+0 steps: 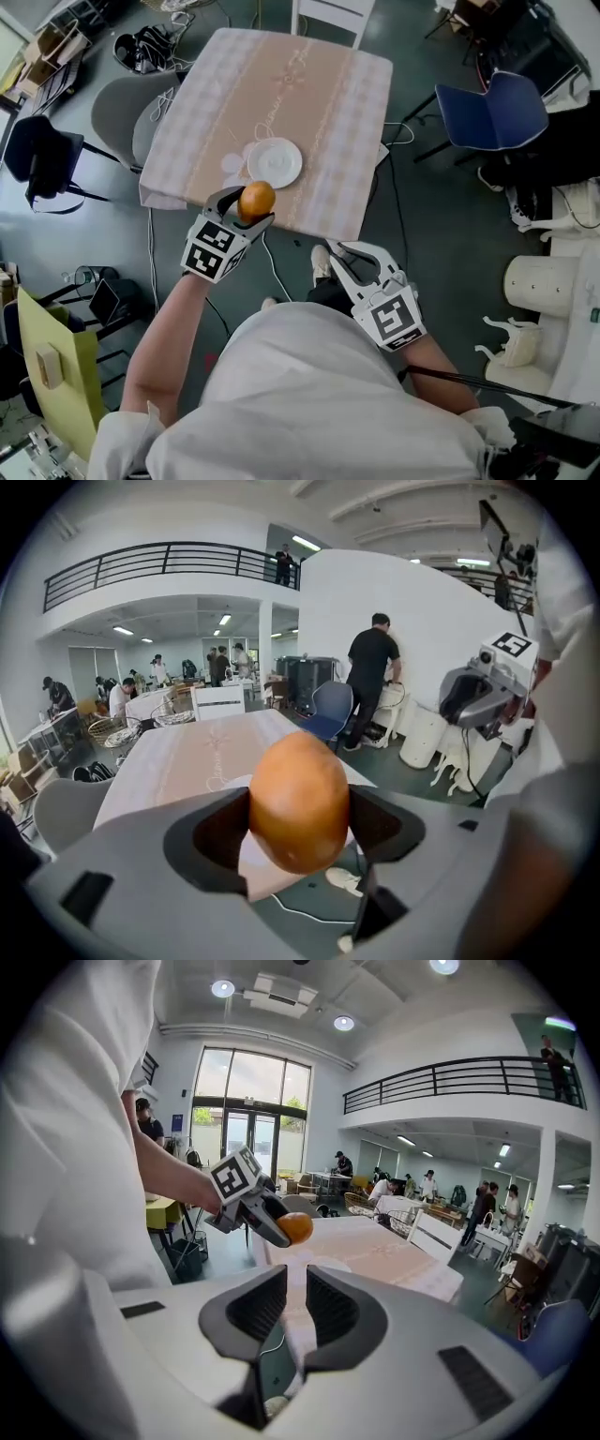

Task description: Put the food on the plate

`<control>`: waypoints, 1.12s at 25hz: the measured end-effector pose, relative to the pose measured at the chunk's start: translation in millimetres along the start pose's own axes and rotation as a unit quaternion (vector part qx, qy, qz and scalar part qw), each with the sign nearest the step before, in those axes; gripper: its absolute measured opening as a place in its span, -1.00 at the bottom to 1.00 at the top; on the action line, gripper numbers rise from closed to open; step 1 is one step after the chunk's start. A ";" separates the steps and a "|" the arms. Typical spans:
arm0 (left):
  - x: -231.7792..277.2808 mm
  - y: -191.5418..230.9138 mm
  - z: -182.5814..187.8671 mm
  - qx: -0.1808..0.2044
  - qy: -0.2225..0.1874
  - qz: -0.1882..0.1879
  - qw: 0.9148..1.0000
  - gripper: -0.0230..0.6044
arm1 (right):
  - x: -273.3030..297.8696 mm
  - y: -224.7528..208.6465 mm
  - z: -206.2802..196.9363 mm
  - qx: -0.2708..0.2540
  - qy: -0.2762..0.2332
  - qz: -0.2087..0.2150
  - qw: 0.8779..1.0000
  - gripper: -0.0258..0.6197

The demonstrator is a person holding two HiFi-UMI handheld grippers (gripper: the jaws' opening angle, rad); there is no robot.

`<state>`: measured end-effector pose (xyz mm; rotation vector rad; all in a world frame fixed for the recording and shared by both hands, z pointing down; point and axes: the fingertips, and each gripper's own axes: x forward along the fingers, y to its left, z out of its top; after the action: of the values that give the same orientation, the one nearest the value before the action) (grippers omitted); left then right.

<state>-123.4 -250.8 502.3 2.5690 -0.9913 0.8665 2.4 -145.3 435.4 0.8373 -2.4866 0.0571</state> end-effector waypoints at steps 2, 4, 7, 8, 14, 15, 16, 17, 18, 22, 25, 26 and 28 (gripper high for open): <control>30.2 18.3 0.1 -0.001 0.027 0.012 1.000 0.17 | 2.9 -27.8 -2.5 0.004 -0.001 0.005 1.000 -0.72; 58.7 34.2 -3.0 -0.006 0.056 0.021 0.998 0.17 | 4.1 -51.6 -9.3 0.011 0.003 0.010 1.000 -0.72; 96.6 54.2 -10.7 -0.002 0.101 0.035 0.994 0.17 | 5.7 -81.4 -21.5 0.018 0.011 0.018 1.000 -0.72; 107.5 60.0 -13.8 0.004 0.116 0.039 0.992 0.17 | 5.9 -90.1 -25.4 0.020 0.013 0.020 1.000 -0.72; 154.2 85.4 -32.3 0.028 0.194 0.061 0.979 0.17 | 0.9 -134.4 -44.8 0.029 0.030 0.023 0.999 -0.72; 159.7 88.0 -34.9 0.033 0.204 0.063 0.976 0.17 | 0.2 -140.4 -47.7 0.029 0.032 0.023 0.999 -0.72; 164.6 90.1 -37.3 0.038 0.213 0.064 0.974 0.17 | -0.4 -145.8 -50.5 0.031 0.034 0.023 0.999 -0.72; 169.0 91.8 -39.6 0.043 0.222 0.065 0.972 0.17 | -0.9 -150.4 -53.4 0.036 0.033 0.022 0.999 -0.72; 172.9 92.9 -41.6 0.048 0.230 0.065 0.970 0.17 | -1.2 -154.5 -56.1 0.041 0.032 0.021 0.998 -0.72; 184.2 94.7 -48.8 0.067 0.259 0.066 0.961 0.17 | -1.7 -166.6 -64.2 0.052 0.033 0.023 0.998 -0.72; 188.7 96.3 -51.5 0.074 0.271 0.067 0.957 0.17 | -0.1 -174.3 -66.7 0.057 0.033 0.023 0.998 -0.72; 189.7 96.6 -52.3 0.076 0.274 0.067 0.956 0.17 | 0.5 -176.3 -67.5 0.058 0.033 0.023 0.998 -0.72; 191.0 96.1 -54.5 0.077 0.279 0.066 0.955 0.17 | 1.6 -178.4 -69.8 0.061 0.033 0.023 0.997 -0.72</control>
<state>-99.5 -398.6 664.4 2.1726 -0.9457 1.6438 135.8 -276.8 475.5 0.8149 -2.4593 0.2513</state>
